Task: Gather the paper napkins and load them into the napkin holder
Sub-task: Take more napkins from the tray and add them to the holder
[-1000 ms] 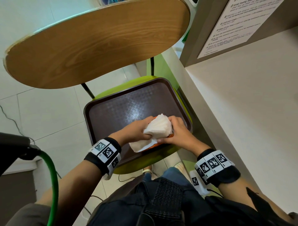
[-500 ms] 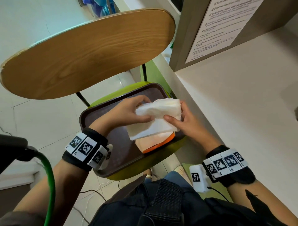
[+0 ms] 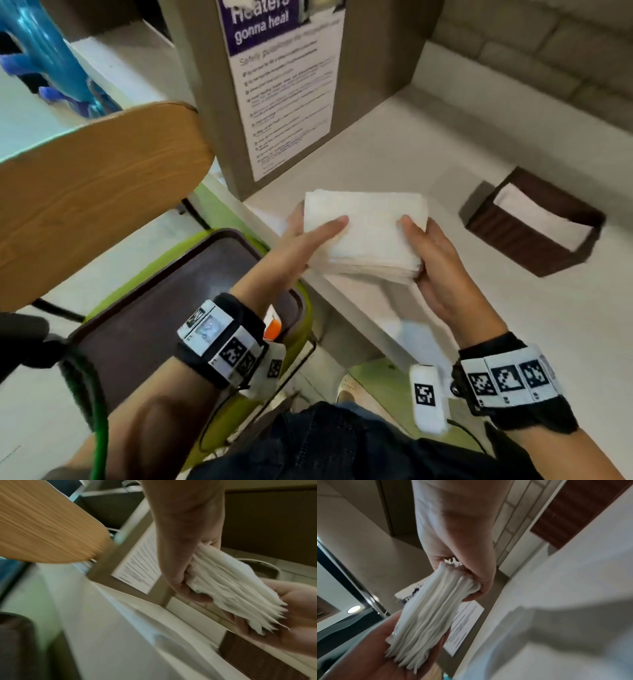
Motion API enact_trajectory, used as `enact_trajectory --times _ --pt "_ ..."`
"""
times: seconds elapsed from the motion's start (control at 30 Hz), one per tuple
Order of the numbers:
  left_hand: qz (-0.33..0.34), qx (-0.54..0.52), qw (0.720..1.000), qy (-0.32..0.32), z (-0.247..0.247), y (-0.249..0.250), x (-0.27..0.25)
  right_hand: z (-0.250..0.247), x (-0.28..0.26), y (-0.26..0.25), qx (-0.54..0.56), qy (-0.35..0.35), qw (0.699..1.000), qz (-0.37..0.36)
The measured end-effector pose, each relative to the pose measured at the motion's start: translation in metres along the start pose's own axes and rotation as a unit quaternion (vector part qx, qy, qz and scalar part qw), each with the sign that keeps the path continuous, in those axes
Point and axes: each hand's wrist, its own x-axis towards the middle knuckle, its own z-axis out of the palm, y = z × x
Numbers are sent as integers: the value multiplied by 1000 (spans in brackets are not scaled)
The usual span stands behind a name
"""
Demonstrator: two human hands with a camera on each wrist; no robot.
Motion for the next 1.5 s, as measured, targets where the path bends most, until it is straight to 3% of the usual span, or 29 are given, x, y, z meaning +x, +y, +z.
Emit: enact_trajectory --times 0.13,0.27,0.37,0.47,0.63,0.73,0.8,0.87,0.97,1.07,1.23,1.37,1.43,1.5 --pt "-16 0 999 -32 55 2 29 -55 -4 -16 -7 68 997 -18" --pt "-48 -163 981 -96 115 9 49 -101 -8 -33 151 100 983 -33" --pt "-55 -181 974 -127 160 7 57 -122 -10 -40 207 89 973 -56" --pt "-43 -162 974 -151 197 0 57 -138 -16 -42 130 67 988 -42" --pt "1 -111 991 -78 218 -12 69 -166 -31 -59 -4 68 998 1" --pt "-15 -77 993 -85 223 -16 71 -172 -33 -74 -60 49 997 -14" --pt "-18 -58 992 -108 231 -17 68 -167 -28 -77 -107 72 992 -15" --pt "-21 -51 991 -124 239 -16 65 -159 -22 -75 -157 137 978 -17" --pt "-15 -39 992 -121 248 -13 63 -147 -18 -70 -224 218 947 -73" --pt "-7 -11 995 -103 249 -9 66 -143 -18 -66 -267 225 931 -110" --pt "-13 -25 998 -61 240 4 83 -146 -18 -71 -271 200 934 -115" --pt "5 -46 999 -4 243 11 87 -144 -21 -74 -193 213 954 -81" --pt "12 -84 996 36 246 14 87 -145 -22 -72 -69 200 976 -61" --pt "7 -128 989 67 252 15 85 -142 -21 -68 70 184 978 -64"
